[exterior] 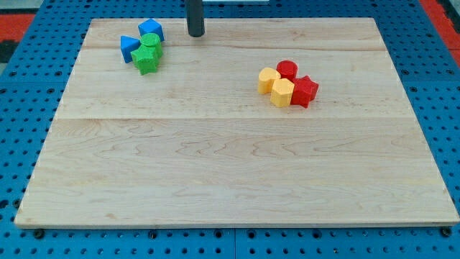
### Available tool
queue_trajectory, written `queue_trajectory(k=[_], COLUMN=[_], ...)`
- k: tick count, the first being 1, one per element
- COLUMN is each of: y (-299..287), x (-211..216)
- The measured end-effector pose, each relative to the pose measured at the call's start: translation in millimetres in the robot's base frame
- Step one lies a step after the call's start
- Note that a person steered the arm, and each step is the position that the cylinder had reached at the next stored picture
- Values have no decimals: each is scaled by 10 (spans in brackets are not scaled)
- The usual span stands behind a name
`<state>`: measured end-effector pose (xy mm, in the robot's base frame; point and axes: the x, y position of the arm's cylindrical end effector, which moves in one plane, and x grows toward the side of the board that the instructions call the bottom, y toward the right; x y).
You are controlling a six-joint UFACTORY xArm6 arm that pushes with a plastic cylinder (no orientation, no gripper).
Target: Slightly move the green star into the blue triangle
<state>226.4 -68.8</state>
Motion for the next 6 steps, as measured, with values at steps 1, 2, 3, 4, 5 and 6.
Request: queue_trajectory(k=[1,2,3,4,5,6], y=[51,91,125,-173,-270,-656], x=[-23,-23,-20,603,878,1154])
